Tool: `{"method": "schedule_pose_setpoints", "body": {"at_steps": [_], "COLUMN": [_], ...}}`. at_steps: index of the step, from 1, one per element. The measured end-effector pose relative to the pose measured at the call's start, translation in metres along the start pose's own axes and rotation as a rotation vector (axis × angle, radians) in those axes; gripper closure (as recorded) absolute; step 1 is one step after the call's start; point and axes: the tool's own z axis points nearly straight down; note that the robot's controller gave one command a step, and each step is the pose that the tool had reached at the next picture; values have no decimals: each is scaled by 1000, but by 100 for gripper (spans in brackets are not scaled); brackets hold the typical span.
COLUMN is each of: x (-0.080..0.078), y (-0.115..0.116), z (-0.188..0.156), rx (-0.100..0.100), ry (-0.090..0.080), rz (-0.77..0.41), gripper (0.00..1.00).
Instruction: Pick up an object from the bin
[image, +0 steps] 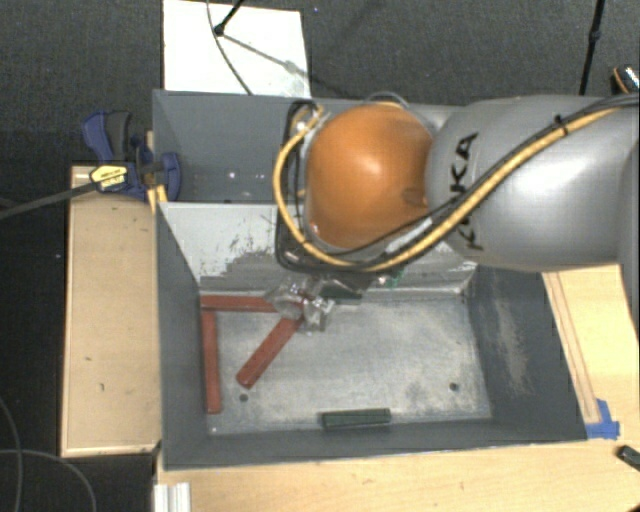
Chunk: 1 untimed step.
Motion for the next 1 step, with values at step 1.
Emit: {"method": "schedule_pose_setpoints", "body": {"at_steps": [1], "x": [13], "y": [1], "z": [-103], "rx": [2], "ry": [-1], "rz": [9], "gripper": [100]}}
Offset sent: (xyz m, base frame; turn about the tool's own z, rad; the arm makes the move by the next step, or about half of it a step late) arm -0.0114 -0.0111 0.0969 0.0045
